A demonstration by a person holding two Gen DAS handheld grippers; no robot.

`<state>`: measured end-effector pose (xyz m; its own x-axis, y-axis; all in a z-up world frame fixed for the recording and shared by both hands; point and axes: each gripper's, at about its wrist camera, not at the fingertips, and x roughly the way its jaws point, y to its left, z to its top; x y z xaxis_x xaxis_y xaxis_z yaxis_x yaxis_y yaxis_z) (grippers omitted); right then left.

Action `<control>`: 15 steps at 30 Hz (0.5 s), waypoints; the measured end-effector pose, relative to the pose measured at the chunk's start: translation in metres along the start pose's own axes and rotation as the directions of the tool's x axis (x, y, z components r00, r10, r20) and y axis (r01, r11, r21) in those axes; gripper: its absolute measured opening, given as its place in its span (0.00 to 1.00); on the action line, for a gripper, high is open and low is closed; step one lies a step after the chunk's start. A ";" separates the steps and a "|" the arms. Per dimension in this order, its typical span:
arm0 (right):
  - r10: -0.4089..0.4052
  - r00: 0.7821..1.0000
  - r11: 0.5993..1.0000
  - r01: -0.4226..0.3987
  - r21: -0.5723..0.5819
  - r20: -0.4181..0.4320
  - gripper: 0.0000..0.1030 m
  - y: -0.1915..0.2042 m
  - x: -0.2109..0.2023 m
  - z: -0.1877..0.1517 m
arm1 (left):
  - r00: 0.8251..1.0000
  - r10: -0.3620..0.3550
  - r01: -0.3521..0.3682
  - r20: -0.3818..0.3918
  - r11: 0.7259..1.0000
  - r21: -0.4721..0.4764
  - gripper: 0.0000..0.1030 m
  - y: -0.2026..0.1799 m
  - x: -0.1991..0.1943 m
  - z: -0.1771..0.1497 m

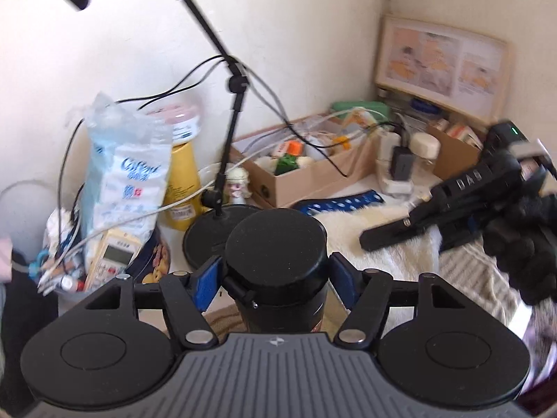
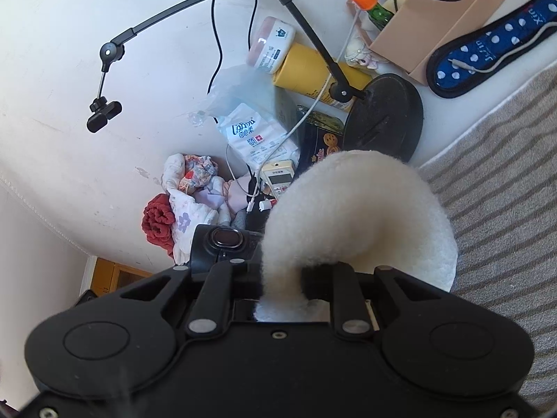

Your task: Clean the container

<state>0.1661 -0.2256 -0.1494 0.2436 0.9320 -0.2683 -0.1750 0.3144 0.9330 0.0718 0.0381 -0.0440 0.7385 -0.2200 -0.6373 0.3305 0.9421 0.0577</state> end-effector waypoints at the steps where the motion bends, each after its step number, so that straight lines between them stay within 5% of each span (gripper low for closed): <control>1: 0.004 1.000 1.000 -0.004 -0.006 0.000 0.17 0.002 -0.001 0.000 | 1.000 -0.024 0.024 -0.005 1.000 0.016 0.63 0.003 0.000 0.001; 6: 0.045 0.999 0.997 -0.045 -0.064 0.003 0.17 0.019 -0.005 0.002 | 0.991 -0.126 0.129 -0.032 0.986 0.103 0.62 0.017 0.002 0.004; 15: 0.127 0.992 0.965 -0.125 -0.232 -0.007 0.17 0.074 0.003 0.010 | 0.991 -0.126 0.130 -0.035 0.983 0.128 0.62 0.003 0.001 -0.001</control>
<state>0.1634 -0.2009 -0.0785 0.2129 0.9656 -0.1496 -0.4201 0.2287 0.8782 0.0730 0.0412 -0.0445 0.6696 -0.3281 -0.6663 0.4961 0.8652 0.0726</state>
